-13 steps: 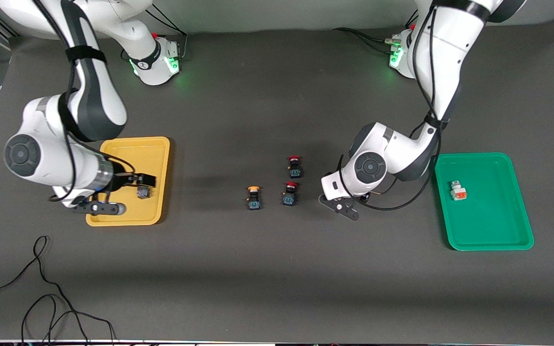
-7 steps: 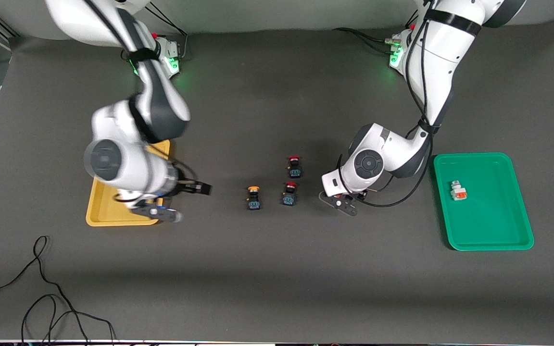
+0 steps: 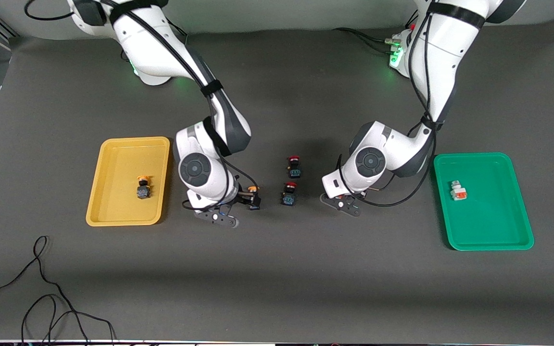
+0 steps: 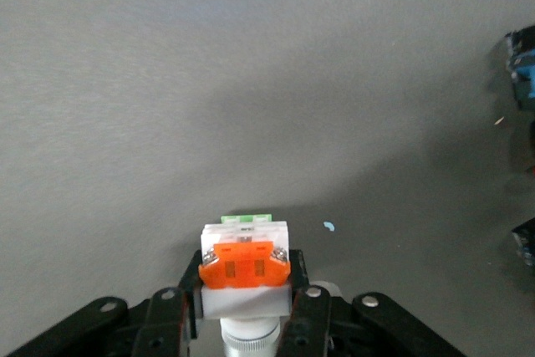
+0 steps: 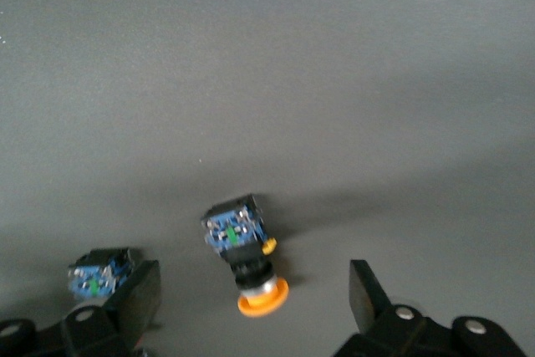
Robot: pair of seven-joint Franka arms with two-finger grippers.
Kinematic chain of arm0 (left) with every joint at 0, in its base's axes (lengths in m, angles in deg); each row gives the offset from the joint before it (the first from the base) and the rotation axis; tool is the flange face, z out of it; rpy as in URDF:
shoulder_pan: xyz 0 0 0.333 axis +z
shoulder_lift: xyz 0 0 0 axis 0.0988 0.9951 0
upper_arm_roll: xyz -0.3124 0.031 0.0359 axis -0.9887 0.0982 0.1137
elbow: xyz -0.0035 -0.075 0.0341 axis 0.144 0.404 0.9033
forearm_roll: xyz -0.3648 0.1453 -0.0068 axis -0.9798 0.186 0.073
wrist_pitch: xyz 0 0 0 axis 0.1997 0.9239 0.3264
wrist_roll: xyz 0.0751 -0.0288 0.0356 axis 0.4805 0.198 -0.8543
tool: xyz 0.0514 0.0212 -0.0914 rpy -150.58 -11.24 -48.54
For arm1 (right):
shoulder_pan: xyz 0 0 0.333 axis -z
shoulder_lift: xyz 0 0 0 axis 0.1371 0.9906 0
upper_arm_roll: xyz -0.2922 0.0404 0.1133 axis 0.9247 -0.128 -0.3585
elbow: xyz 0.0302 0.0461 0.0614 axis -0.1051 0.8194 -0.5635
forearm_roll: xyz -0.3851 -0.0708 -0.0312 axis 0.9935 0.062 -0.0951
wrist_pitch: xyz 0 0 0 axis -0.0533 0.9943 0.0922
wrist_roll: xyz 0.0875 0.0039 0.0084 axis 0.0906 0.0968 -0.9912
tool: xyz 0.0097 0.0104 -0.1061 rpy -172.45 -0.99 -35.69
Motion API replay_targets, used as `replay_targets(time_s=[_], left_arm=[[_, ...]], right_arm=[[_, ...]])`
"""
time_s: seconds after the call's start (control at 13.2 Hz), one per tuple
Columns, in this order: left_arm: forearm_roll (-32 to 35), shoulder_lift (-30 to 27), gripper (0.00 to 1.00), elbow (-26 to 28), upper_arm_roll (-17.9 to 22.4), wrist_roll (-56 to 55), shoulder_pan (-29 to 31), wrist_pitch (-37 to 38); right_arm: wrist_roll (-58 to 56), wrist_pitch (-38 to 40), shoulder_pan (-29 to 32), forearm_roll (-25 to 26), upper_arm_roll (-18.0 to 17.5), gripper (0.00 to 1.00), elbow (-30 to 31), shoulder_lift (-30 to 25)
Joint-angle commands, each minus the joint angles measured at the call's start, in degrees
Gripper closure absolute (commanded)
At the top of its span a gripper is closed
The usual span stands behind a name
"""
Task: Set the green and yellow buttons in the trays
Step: 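Grasp another white button with the left gripper, another blue with the right gripper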
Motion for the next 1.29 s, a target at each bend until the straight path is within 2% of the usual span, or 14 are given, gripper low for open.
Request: replay_targets(time_s=[0.0, 0.3, 0.61, 0.68, 0.76, 0.83, 0.98, 1.21], left_arm=[[-0.63, -7.68, 1.00, -0.58, 0.68, -2.37, 2.22, 9.33], [-0.98, -16.56, 1.00, -3.73, 0.77, -2.38, 8.29, 25.14], [-0.11, -19.56, 1.00, -5.93, 0.85, -1.41, 18.21, 34.65], [-0.02, -19.48, 1.00, -6.81, 0.85, 0.42, 21.89, 37.29], [0.33, -19.48, 1.00, -6.91, 0.85, 4.35, 25.84, 37.75], [1.55, -18.96, 1.00, -6.91, 0.94, 8.57, 29.54, 37.32], [4.02, -17.38, 1.00, -6.82, 0.85, 12.29, 35.09, 35.65], [8.14, -12.82, 1.00, -5.68, 0.94, 12.39, 38.00, 29.51]], right_arm=[[1.01, -3.53, -1.99, -1.43, 0.87, 0.00, -2.23, 4.01], [1.45, -6.52, -3.67, -1.43, 0.87, 0.00, -1.70, 6.56], [1.36, -7.58, -4.46, -1.43, 0.87, 0.02, -1.00, 7.88], [1.27, -7.67, -4.46, -1.43, 0.87, 0.30, -0.82, 7.89], [1.53, -7.58, -4.37, -1.52, 0.87, 0.80, -0.82, 7.71], [1.71, -7.58, -4.37, -1.61, 0.87, 1.00, -0.91, 7.62], [2.33, -7.58, -4.37, -1.78, 0.87, 1.00, -0.82, 7.01], [1.81, -7.23, -3.93, -1.78, 1.31, 1.00, -1.00, 5.26]])
